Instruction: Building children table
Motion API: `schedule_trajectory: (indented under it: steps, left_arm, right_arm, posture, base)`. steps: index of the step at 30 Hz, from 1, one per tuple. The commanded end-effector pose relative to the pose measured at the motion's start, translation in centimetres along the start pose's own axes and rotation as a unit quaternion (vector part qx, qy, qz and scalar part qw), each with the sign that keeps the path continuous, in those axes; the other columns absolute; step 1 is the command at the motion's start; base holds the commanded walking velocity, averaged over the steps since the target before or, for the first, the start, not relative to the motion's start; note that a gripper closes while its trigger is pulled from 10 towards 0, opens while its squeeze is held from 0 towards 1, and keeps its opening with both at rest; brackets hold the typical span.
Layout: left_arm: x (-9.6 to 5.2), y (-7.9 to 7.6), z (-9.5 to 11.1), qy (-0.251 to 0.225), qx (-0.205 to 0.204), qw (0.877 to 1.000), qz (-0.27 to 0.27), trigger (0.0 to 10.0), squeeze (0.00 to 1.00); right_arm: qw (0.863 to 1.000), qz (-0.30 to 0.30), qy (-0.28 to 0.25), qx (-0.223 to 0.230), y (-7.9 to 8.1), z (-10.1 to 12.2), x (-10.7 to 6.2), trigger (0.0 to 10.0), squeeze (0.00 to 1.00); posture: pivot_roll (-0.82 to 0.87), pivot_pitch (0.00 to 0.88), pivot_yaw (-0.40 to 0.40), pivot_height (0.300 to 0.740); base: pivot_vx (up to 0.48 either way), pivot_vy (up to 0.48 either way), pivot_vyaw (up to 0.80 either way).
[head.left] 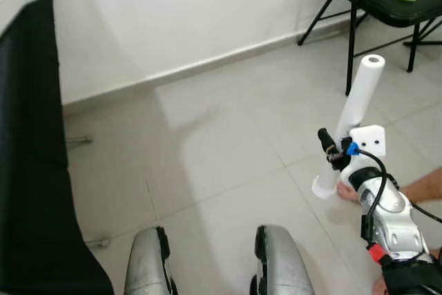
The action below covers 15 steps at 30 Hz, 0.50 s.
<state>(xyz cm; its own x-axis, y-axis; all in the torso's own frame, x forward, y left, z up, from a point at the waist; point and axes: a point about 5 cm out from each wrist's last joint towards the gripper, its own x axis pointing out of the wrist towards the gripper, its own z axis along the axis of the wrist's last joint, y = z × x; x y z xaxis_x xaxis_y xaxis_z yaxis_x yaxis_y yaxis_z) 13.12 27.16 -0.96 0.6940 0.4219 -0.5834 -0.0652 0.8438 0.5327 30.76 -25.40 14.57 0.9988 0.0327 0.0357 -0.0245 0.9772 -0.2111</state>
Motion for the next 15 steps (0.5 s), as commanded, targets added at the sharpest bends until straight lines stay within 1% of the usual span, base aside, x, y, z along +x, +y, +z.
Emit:
schedule_trajectory:
  steps: [1,3,7,11,13,15]
  left_arm:
    - [-0.7,-0.1,-3.0,0.075,-0.010,0.997,0.013,10.0,0.00]
    - [-1.0,-0.3,-3.6,0.092,-0.010,0.996,0.018,10.0,0.00]
    - [-0.8,-0.8,-3.7,0.091,-0.013,0.996,0.017,10.0,0.00]
    - [-0.7,-1.2,-3.4,0.086,-0.018,0.996,0.016,10.0,0.00]
    - [-0.5,-1.4,-3.2,0.085,-0.027,0.996,0.019,10.0,0.00]
    - [-0.4,-1.4,-3.1,0.087,-0.029,0.996,0.020,10.0,0.00]
  right_arm:
    - [1.000,-0.008,0.019,0.001,-0.2,-1.2,-0.5,10.0,0.00]
    - [1.000,-0.004,0.023,0.003,-0.1,-1.4,-0.3,10.0,0.00]
    - [1.000,0.001,0.028,0.006,0.3,-1.7,-0.2,10.0,0.00]
    - [0.999,0.017,0.039,0.012,1.0,-2.2,-0.3,10.0,0.00]
    - [0.999,0.022,0.042,0.016,1.5,-2.4,-0.4,10.0,0.00]
    - [0.999,0.023,0.042,0.016,1.6,-2.5,-0.4,10.0,0.00]
  posture:
    - [0.10,0.140,-0.033,0.650]
    - [0.11,0.126,-0.034,0.660]
    - [0.11,0.116,-0.038,0.675]
    - [0.11,0.101,-0.038,0.690]
    - [0.11,0.094,-0.038,0.700]
    - [0.11,0.094,-0.038,0.705]
  base:
    - [0.000,0.000,0.00]
    - [0.000,0.000,0.00]
    - [0.000,0.000,0.00]
    - [0.000,0.000,0.00]
    - [0.000,0.000,0.00]
    - [0.000,0.000,0.00]
